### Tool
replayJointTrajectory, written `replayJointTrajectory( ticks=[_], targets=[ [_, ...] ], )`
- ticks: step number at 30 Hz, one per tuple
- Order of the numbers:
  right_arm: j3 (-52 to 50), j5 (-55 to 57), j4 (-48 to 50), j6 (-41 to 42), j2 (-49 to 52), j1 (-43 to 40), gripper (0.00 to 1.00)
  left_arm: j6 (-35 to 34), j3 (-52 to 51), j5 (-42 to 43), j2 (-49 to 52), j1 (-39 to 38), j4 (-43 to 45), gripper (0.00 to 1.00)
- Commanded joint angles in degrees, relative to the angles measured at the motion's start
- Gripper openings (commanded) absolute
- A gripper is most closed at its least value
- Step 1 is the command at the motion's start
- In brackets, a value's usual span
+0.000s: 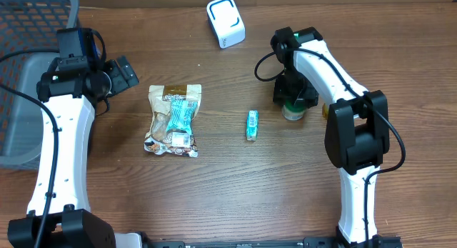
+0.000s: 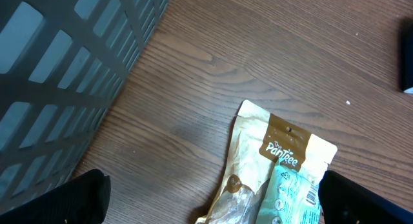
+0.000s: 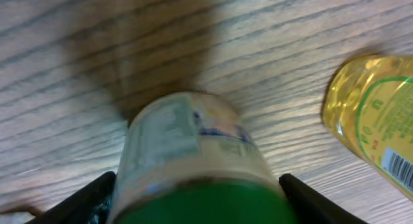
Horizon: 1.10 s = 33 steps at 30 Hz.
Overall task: Scan the item barcode
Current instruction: 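Move the jar right and lower it onto the table, then open the right gripper, release the jar and raise it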
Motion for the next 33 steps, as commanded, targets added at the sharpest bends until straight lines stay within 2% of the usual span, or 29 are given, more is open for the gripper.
replayJointTrajectory(
  ticks=[1,8,13,16,19,20,23,24,27,29,30,31,32,33],
  targets=[
    [0.09,0.22,0.28,0.11,-0.35,0.04,0.76,0.2,0.44,-0.33,0.22,0.59,0.24,1.0],
    [0.09,2.86,1.33,-0.37,-0.35,-0.07,0.81,0.22,0.44,-0.33,0.22,0.59,0.24,0.99],
    [0.09,9.53,7.39,-1.03,-0.35,-0.76,0.95,0.2,0.44,-0.33,0.22,0.59,0.24,1.0],
    [0.09,8.44,12.33,-5.16,-0.35,-0.92,0.95,0.22,0.44,-0.33,0.22,0.59,0.24,0.99],
    [0.09,3.04,16.83,-7.45,-0.35,-0.9,0.99,0.22,0.44,-0.33,0.22,0.59,0.24,1.0],
    [0.09,-3.74,19.15,-9.64,-0.35,-0.9,0.99,0.22,0.44,-0.33,0.22,0.59,0.24,1.0],
    [0.09,-14.34,21.99,-11.41,-0.35,-0.85,0.98,0.22,0.44,-0.33,0.22,0.59,0.24,0.99],
    [0.09,-16.55,22.6,-11.39,-0.35,-0.85,0.95,0.22,0.44,-0.33,0.22,0.57,0.24,1.0],
    [0.09,-23.1,23.96,-11.32,-0.35,-0.85,0.78,0.2,0.44,-0.33,0.22,0.59,0.24,0.99],
    [0.09,-25.29,23.76,-11.28,-0.35,-0.83,0.54,0.22,0.44,-0.33,0.22,0.59,0.24,0.99],
    [0.09,-25.62,23.08,-10.64,-0.35,-0.83,0.36,0.2,0.44,-0.33,0.22,0.57,0.24,1.0],
    [0.09,-25.59,22.16,-9.97,-0.35,-0.83,0.12,0.22,0.44,-0.35,0.22,0.59,0.24,1.0],
    [0.09,-25.49,21.16,-9.35,-0.35,-0.83,0.04,0.2,0.44,-0.33,0.22,0.59,0.24,1.0],
    [0.07,-24.87,20.11,-8.5,-0.35,-0.85,0.04,0.22,0.44,-0.33,0.22,0.59,0.24,1.0]
  ],
)
